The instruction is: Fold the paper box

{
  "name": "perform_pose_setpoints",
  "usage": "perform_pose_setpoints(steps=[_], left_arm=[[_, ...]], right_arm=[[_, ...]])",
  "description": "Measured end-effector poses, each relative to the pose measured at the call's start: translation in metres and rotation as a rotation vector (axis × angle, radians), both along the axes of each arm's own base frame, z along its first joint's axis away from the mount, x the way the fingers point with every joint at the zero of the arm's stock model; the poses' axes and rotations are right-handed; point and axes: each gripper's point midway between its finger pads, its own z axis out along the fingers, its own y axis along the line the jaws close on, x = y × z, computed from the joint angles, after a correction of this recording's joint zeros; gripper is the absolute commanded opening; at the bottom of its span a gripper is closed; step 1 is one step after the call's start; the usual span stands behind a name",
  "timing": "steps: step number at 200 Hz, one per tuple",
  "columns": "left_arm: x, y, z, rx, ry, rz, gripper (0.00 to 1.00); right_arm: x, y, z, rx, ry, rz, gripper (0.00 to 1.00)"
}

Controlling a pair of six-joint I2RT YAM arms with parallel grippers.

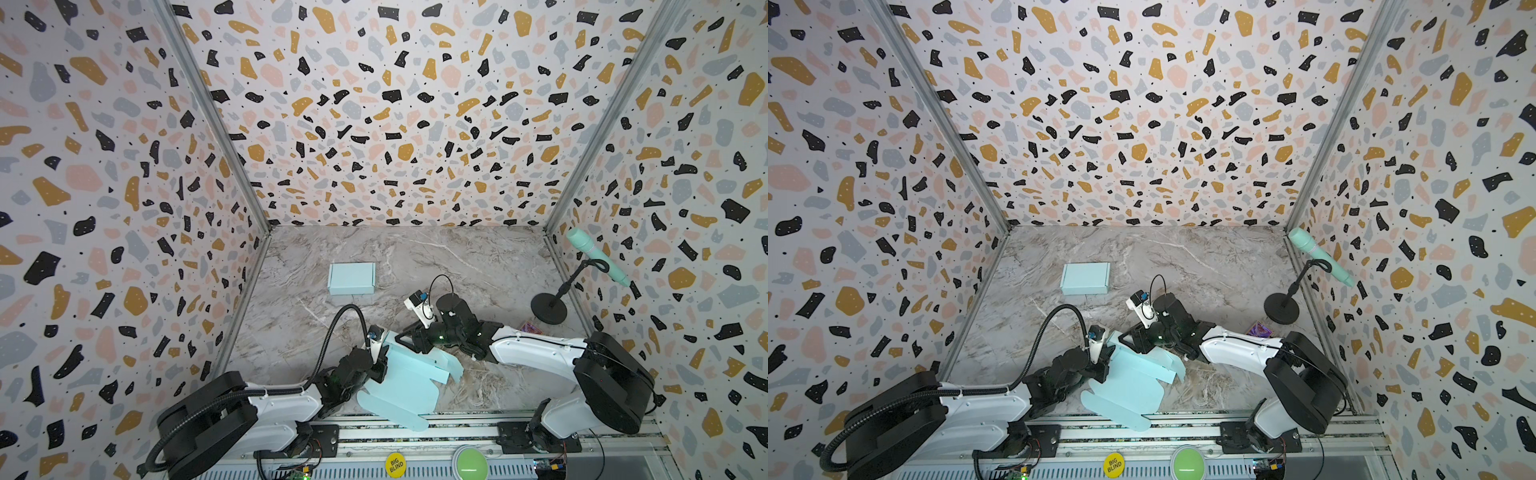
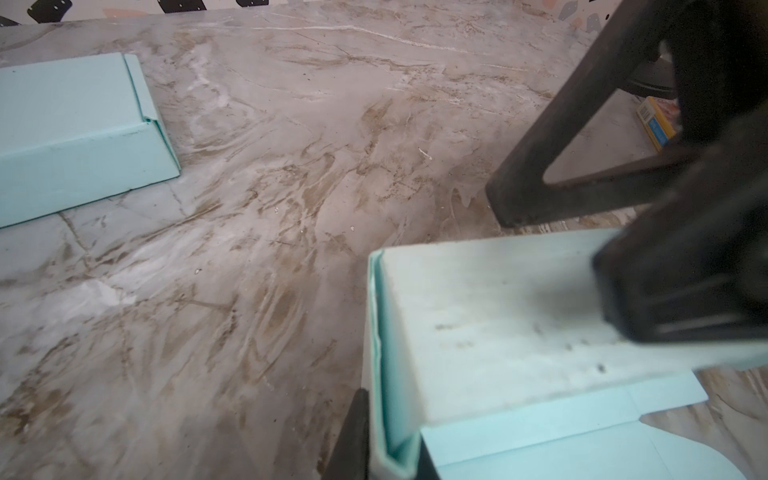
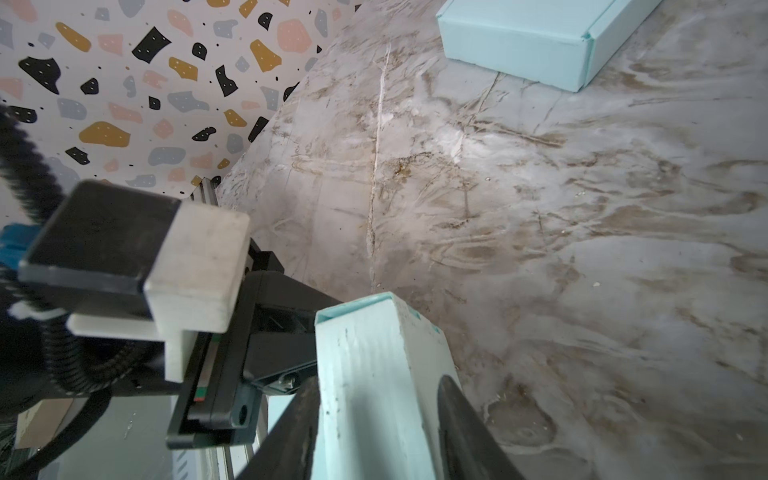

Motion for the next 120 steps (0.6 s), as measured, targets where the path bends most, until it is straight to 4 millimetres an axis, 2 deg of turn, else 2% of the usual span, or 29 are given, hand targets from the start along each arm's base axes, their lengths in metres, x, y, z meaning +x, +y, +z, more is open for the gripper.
perform_pose_setpoints(steps=[28, 87, 105, 120], left_arm=[[0.002, -0.002, 0.001, -0.01, -0.01, -0.001, 0.16], [0.01, -0.008, 0.016, -0.068, -0.064, 0.018, 0.19], [0.011, -0.009, 0.016, -0.071, -0.069, 0.019, 0.13], [0.012, -0.009, 0.015, -0.065, -0.075, 0.02, 0.12]], right_arm=[[-0.003, -0.002, -0.008, -0.001, 0.022, -0.004, 0.39], [-0.005, -0.004, -0.012, 0.026, 0.034, -0.016, 0.35], [-0.005, -0.005, -0.012, 0.044, 0.043, -0.024, 0.35], [-0.009, -0.007, -0.011, 0.063, 0.058, -0.027, 0.34]])
